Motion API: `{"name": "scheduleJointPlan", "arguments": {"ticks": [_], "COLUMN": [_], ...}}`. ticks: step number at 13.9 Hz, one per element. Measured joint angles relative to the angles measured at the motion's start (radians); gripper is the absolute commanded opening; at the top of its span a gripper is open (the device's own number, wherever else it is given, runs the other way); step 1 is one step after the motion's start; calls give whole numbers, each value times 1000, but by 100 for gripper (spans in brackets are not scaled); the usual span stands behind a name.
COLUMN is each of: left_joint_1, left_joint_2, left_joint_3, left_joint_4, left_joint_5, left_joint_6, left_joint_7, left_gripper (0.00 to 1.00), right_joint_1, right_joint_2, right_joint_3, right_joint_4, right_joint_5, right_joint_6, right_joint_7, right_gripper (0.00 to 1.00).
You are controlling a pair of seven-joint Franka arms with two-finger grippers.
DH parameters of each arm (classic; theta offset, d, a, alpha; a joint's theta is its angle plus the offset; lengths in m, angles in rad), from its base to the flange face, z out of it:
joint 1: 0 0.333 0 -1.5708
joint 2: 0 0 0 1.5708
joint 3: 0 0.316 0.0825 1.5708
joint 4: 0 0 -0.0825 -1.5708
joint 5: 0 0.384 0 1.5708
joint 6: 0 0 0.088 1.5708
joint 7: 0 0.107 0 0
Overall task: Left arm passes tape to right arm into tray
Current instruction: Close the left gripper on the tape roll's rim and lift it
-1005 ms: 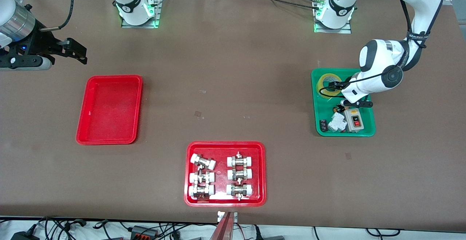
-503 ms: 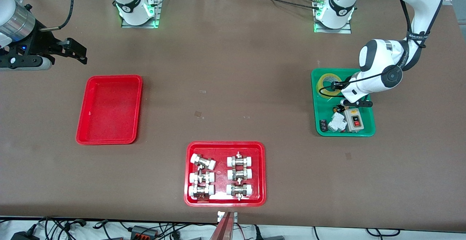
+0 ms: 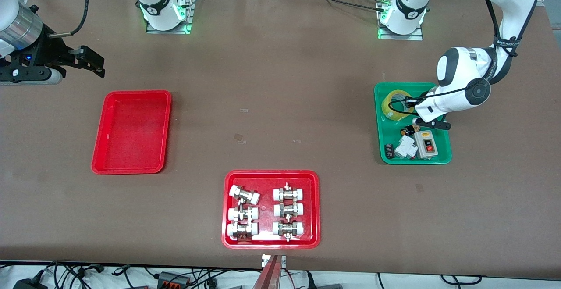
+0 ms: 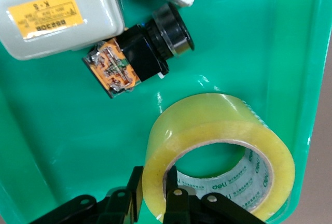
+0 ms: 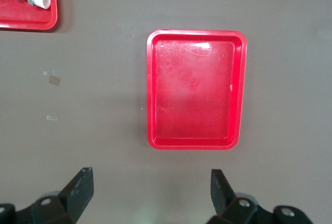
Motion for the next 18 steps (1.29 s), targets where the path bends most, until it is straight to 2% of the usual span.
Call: {"name": "scheduleJointPlan", "arguments": {"ticks": [5,8,10,14,16,18], "left_joint_1": [4,4,4,-1,-2,-7], "left_joint_2": [-20,-51,-74,-113,-114,-112], "left_joint_3": [0,-4,-31,-80,-98,-144], "left_joint_4": [5,52,131,357,431,499], "left_joint_5": [0,-1,-28,-107,-124,-190], "left_joint_6": [-57,-162,-291,-589,-660,-719], "left_joint_7": [5,6,7,-21,-32,-69], "left_gripper": [1,1,1,1,1,1], "right_joint_1": [0,0,0,0,0,0], "right_joint_2": [0,0,0,0,0,0], "right_joint_3": [0,0,0,0,0,0], "right_joint_4": [0,0,0,0,0,0], "right_joint_5": [0,0,0,0,0,0], "right_joint_6": [0,0,0,0,0,0], "right_joint_7": [0,0,0,0,0,0], "right_gripper": [100,100,100,100,100,100]}}
